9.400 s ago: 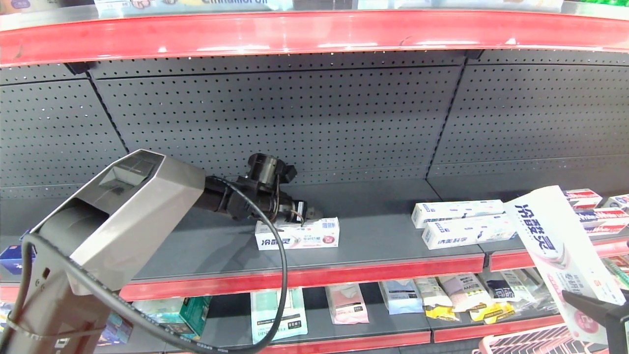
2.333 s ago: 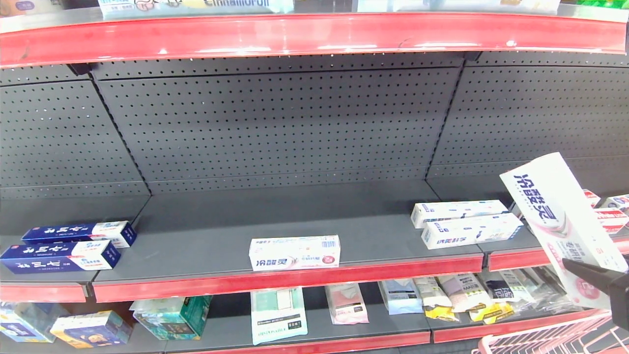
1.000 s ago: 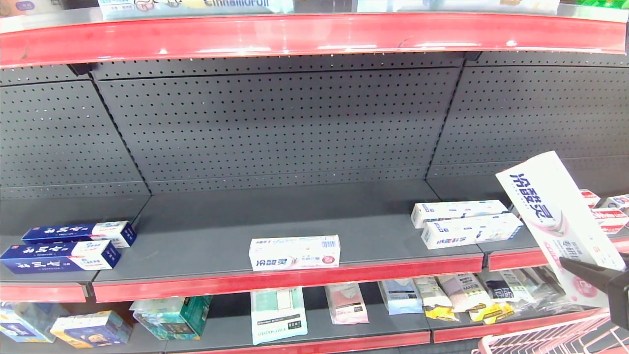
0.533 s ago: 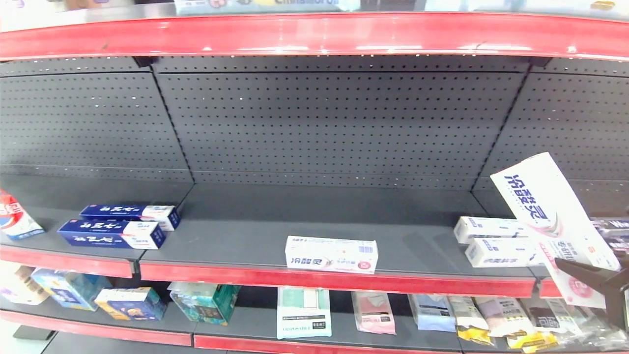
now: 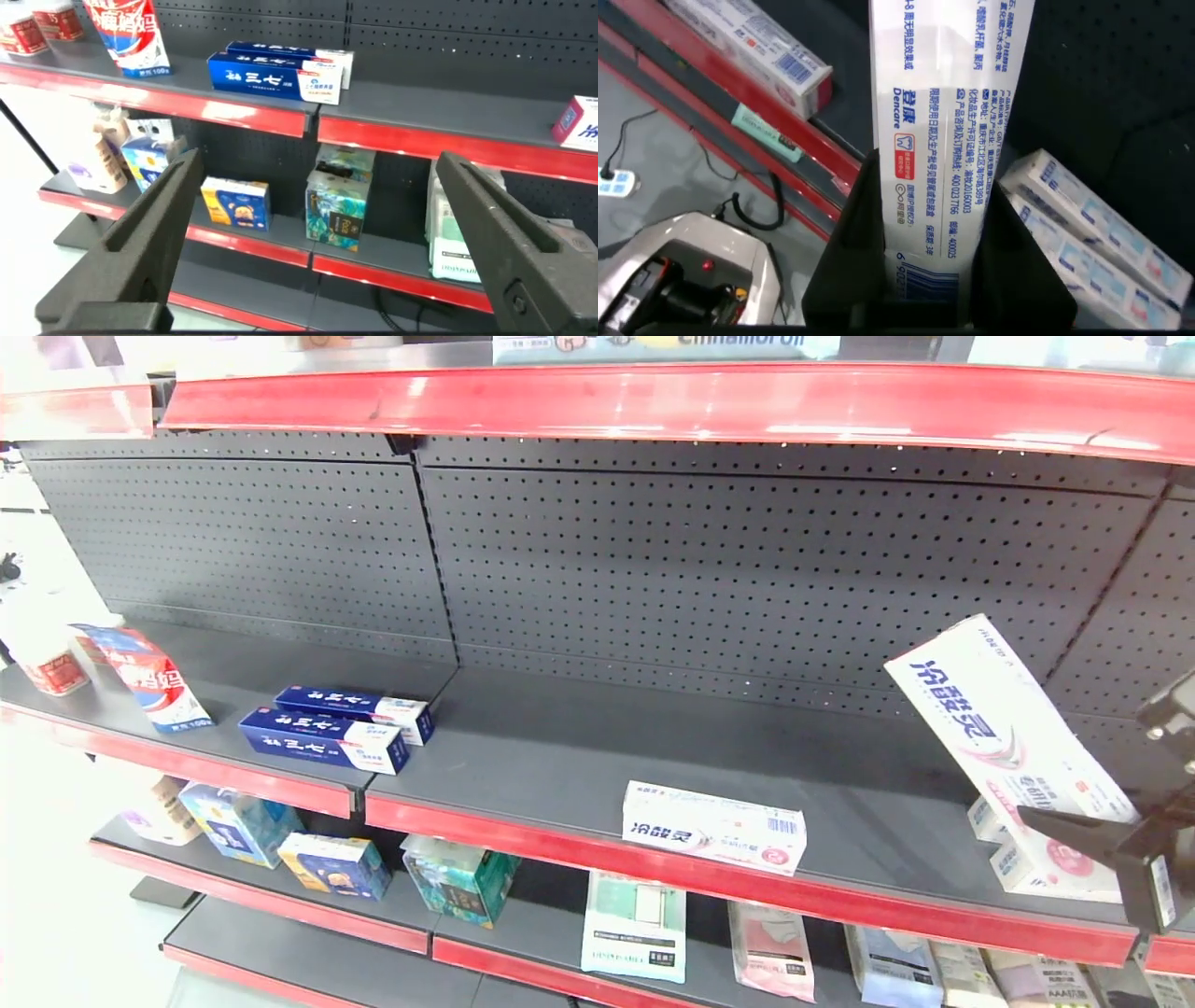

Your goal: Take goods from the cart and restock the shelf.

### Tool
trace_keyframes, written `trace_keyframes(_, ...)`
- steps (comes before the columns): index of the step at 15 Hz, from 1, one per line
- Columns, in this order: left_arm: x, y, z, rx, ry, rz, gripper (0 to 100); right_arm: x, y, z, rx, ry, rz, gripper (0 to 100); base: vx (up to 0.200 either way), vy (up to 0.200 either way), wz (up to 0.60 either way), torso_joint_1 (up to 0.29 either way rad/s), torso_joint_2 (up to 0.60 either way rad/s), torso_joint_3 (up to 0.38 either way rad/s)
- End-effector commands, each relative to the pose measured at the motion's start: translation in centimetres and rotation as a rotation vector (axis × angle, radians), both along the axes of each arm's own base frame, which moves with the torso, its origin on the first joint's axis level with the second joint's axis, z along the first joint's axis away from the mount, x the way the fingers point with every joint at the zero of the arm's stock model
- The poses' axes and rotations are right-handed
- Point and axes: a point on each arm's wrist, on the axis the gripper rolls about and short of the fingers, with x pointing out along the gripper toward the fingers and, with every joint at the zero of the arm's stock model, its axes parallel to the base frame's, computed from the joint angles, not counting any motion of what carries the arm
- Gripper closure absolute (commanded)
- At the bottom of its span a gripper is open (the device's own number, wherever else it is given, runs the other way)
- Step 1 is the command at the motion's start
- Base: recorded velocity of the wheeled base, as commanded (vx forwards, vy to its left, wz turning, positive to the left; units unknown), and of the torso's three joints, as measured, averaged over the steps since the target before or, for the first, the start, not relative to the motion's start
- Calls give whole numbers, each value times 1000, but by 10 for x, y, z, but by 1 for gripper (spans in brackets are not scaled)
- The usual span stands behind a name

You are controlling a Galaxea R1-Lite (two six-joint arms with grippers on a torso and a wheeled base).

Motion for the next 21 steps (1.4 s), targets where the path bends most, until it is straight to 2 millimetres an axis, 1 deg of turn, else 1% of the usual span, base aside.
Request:
trace_keyframes(1, 0, 0, 0, 0, 1, 1, 0, 35, 6, -13, -29, 104, 93, 100, 0, 0, 0, 0, 0, 0)
trace_keyframes(3, 0, 0, 0, 0, 1, 1, 0, 61, 10, -22, -40, 118, 178, 100, 0, 0, 0, 0, 0, 0)
trace_keyframes(4, 0, 0, 0, -2, 1, 1, 0, 75, 11, -27, -43, 96, 210, 100, 0, 0, 0, 0, 0, 0)
trace_keyframes(6, 0, 0, 0, -2, 1, 1, 0, 95, 10, -35, -58, 76, 248, 100, 0, 0, 0, 0, 0, 0)
trace_keyframes(7, 0, 0, 0, -2, 1, 1, 0, 115, 5, -44, -81, 79, 298, 100, 0, 0, 0, 0, 0, 0)
trace_keyframes(8, 0, 0, 0, -2, 1, 1, 0, 125, 1, -48, -90, 77, 338, 100, 0, 0, 0, 0, 0, 0)
trace_keyframes(10, 0, 0, 0, -2, 1, 1, 0, 138, -6, -54, -113, 68, 380, 100, 0, 0, 0, 0, 0, 0)
trace_keyframes(12, 0, 0, 0, -2, 1, 1, 0, 166, -20, -61, -146, 42, 426, 100, 0, 0, 0, 0, 0, 0)
trace_keyframes(13, 0, 0, 0, -2, 1, 1, 0, 175, -26, -66, -161, 40, 436, 100, 0, 0, 0, 0, 0, 0)
trace_keyframes(14, 0, 0, 0, -2, 1, 1, 0, 183, -30, -71, -184, 37, 445, 100, 0, 0, 0, 0, 0, 0)
trace_keyframes(16, 0, 0, 0, -2, 1, 1, 0, 193, -32, -78, -194, 37, 466, 100, 0, 0, 0, 0, 0, 0)
trace_keyframes(18, 0, 0, 0, -2, 1, 1, 0, 197, -24, -85, -198, 49, 498, 100, 0, 0, 0, 0, 0, 0)
trace_keyframes(19, 0, 0, 0, -2, 1, 1, 0, 199, -16, -88, -199, 56, 522, 100, 0, 0, 0, 0, 0, 0)
trace_keyframes(21, 0, 0, 0, -2, 1, 1, 0, 203, -8, -90, -215, 48, 550, 100, 0, 0, 0, 0, 0, 0)
